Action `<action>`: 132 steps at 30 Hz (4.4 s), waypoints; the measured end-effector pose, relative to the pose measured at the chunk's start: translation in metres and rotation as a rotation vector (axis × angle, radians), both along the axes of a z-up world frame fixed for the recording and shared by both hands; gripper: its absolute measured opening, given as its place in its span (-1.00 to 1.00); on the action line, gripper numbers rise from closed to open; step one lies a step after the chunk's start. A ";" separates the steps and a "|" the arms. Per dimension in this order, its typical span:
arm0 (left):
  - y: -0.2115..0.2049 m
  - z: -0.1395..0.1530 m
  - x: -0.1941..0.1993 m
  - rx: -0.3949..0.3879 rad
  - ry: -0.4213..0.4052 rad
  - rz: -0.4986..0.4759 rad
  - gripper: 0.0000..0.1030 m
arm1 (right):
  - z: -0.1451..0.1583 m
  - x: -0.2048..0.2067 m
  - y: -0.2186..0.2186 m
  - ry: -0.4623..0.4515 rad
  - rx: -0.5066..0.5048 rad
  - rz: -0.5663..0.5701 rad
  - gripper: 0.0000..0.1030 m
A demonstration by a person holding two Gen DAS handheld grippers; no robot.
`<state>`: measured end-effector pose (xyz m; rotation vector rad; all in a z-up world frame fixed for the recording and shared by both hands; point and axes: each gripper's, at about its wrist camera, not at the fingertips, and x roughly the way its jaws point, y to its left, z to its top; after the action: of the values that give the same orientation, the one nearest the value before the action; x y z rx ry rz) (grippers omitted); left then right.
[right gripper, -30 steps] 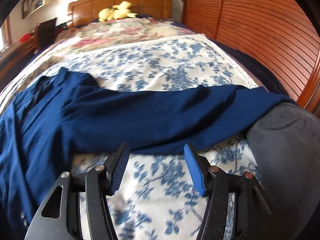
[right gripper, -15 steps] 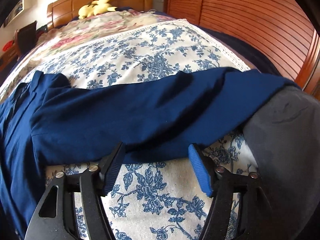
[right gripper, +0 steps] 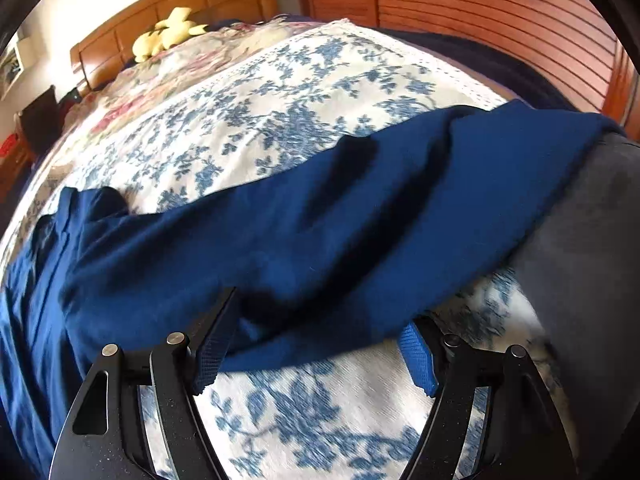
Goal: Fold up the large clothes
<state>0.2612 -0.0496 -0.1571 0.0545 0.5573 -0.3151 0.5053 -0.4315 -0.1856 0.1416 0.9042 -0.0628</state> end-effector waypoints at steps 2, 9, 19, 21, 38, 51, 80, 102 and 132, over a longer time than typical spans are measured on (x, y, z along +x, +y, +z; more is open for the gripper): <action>-0.001 0.000 -0.001 0.005 -0.001 -0.002 0.10 | -0.001 0.005 0.005 0.009 -0.024 0.007 0.16; -0.002 0.001 -0.001 0.004 -0.006 -0.001 0.10 | 0.011 0.010 0.031 -0.017 -0.106 0.081 -0.95; -0.002 0.001 -0.001 0.003 -0.009 0.000 0.10 | 0.084 -0.045 0.135 -0.209 -0.068 0.404 -0.95; -0.002 0.001 -0.001 0.003 -0.009 0.000 0.10 | 0.087 -0.059 0.159 -0.213 -0.054 0.481 -0.95; 0.001 0.001 -0.002 -0.001 -0.008 0.002 0.10 | 0.072 -0.128 0.186 -0.119 -0.070 0.530 -0.23; 0.002 0.001 0.000 0.000 -0.002 0.006 0.10 | 0.101 -0.127 0.157 -0.183 -0.156 0.481 0.07; 0.002 -0.001 0.002 0.003 -0.001 0.006 0.10 | -0.014 -0.013 0.062 0.063 -0.087 0.162 0.09; 0.052 0.027 -0.040 -0.025 -0.007 0.053 0.10 | 0.172 -0.119 0.172 -0.311 -0.192 0.455 -0.84; 0.158 0.060 -0.092 -0.032 -0.055 0.232 0.10 | 0.221 -0.261 0.352 -0.419 -0.123 0.897 -0.84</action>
<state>0.1695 0.1087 -0.0976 -0.0321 0.4980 -0.0960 0.2443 -0.0794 0.0354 -0.3621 0.4789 0.7207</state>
